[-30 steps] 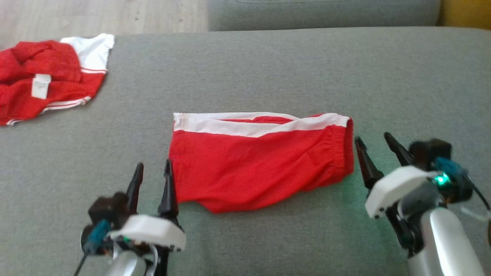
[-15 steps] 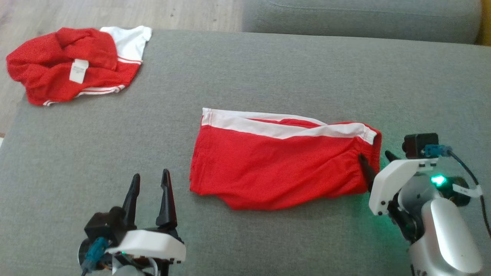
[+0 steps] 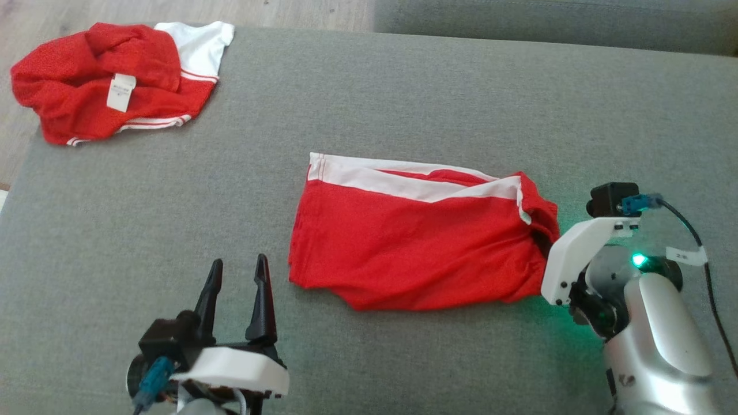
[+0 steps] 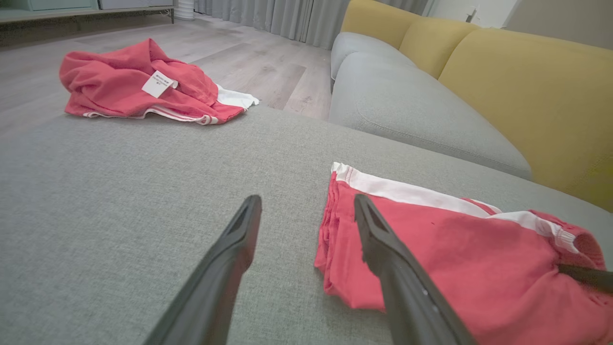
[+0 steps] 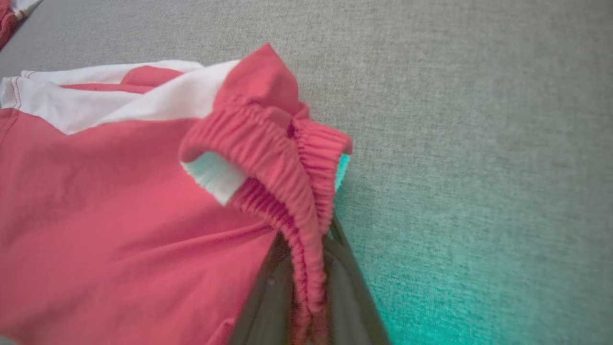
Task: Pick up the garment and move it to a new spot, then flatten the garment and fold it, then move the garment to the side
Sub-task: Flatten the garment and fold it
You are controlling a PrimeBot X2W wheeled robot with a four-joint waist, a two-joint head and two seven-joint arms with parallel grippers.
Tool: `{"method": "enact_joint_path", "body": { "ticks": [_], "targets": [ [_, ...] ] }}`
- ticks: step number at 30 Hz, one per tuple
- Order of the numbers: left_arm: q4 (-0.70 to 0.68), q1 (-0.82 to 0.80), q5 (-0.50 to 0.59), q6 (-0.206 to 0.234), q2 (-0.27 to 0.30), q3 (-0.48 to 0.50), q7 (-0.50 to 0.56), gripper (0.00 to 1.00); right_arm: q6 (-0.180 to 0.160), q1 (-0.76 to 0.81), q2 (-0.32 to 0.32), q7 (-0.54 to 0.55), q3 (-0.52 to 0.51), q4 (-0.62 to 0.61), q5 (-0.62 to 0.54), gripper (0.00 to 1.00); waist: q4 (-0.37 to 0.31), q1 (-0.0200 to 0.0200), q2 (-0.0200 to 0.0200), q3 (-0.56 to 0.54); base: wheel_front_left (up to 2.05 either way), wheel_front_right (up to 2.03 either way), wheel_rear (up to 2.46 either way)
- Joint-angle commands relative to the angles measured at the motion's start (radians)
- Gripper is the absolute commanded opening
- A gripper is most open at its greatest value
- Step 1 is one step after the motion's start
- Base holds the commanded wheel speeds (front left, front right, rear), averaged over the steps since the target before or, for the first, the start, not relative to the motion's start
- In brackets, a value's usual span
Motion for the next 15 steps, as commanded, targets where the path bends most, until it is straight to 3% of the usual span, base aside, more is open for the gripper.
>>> {"method": "enact_joint_path", "body": {
  "ticks": [1,6,15],
  "targets": [
    [-0.029,-0.052,0.011,0.004,0.005,0.029,-0.003,1.0,-0.001,-0.038,-0.009,0.01,0.024,-0.012,0.011,0.0,-0.008,0.0,-0.0001,0.0,0.0,0.0,0.0],
    [-0.035,-0.058,0.015,0.009,0.007,0.024,0.0,1.0,-0.001,-0.067,-0.071,0.025,0.01,-0.024,0.032,0.0,-0.035,0.0,-0.0001,-0.003,0.0,0.0,0.0],
    [-0.052,-0.065,0.021,0.014,0.014,0.016,0.009,1.0,-0.001,-0.052,-0.256,0.113,-0.032,-0.101,0.095,0.0,-0.08,0.0,-0.0001,-0.005,0.0,0.0,0.0]
  ]
}}
